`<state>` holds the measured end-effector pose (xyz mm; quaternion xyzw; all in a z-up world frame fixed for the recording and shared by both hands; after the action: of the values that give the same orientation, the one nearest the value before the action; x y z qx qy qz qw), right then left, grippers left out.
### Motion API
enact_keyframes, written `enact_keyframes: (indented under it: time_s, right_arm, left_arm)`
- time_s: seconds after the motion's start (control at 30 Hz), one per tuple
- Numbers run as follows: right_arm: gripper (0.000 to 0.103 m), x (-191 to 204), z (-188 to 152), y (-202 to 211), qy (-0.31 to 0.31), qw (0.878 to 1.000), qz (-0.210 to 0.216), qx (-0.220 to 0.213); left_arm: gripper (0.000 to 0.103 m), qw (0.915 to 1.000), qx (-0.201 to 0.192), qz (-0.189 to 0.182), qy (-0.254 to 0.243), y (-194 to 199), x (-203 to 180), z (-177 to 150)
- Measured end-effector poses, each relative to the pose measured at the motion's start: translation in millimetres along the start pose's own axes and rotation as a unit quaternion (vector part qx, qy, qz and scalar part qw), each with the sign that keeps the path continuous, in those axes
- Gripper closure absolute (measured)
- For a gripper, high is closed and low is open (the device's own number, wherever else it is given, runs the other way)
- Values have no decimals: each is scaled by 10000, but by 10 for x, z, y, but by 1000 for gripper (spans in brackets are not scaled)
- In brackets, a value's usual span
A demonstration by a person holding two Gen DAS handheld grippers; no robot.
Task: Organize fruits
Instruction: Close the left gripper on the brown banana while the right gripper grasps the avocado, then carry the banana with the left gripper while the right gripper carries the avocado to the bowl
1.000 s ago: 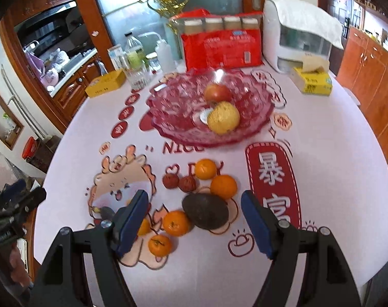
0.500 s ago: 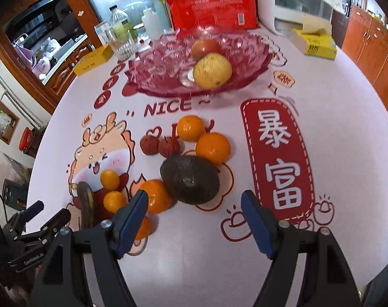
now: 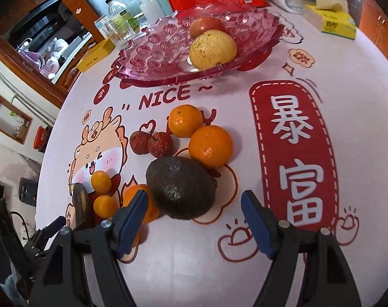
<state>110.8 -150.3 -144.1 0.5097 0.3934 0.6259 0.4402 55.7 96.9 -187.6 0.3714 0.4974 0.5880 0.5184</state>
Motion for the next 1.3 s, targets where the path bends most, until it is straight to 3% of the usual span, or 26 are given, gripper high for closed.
enact_keyframes:
  time_s: [0.13,0.33,0.53,0.63,0.77,0.8,0.87,0.93,1.1,1.3]
  right_arm:
    - [27,2,68,-108,131,9997,154,109]
    - [27,42,136,-223,306,9990,280,191]
    - [28,88,184,-317,512,9977,322,299]
    - [36,110,204,-317,600,9971,392,268]
    - [38,120,210,-311,653,9970,336,260]
    - [38,120,207,-308,652,9970,320,265]
    - [39,125,200,-295,674,9971,237,259]
    - [39,130,184,-275,706,9971,165,244]
    - [39,134,133,-222,733,9970,117,204]
    - [39,143,62,-91,712,9972,221,72]
  left_arm:
    - [12,9999,-29,103,116,-32,-19,2]
    - [30,9997,118,49,194,-118,-41,23]
    - [31,9996,76,145,242,-138,-64,56]
    - [31,9994,77,276,174,-153,-98,65]
    - [32,9993,75,375,56,-163,-157,74]
    - [35,9993,74,361,30,-161,-167,77]
    - [63,9995,3,307,-87,-132,-201,79]
    - [69,9995,-15,267,-148,-106,-200,73]
    - [72,9994,-47,-330,107,-49,-80,20]
    - [72,9987,-113,-477,131,27,-36,-52]
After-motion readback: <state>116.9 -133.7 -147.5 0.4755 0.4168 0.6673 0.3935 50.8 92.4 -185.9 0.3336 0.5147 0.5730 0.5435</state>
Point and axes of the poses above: each gripper's, at about its wrist camera, not at the fingertips, and y roughly against the way its jaws point, x to its left, z to its top, the point moved 3 cm from there along -y, roughly the way its jaws point, and after that the axes turned 11 degrees about x, right-handed, at the moved point
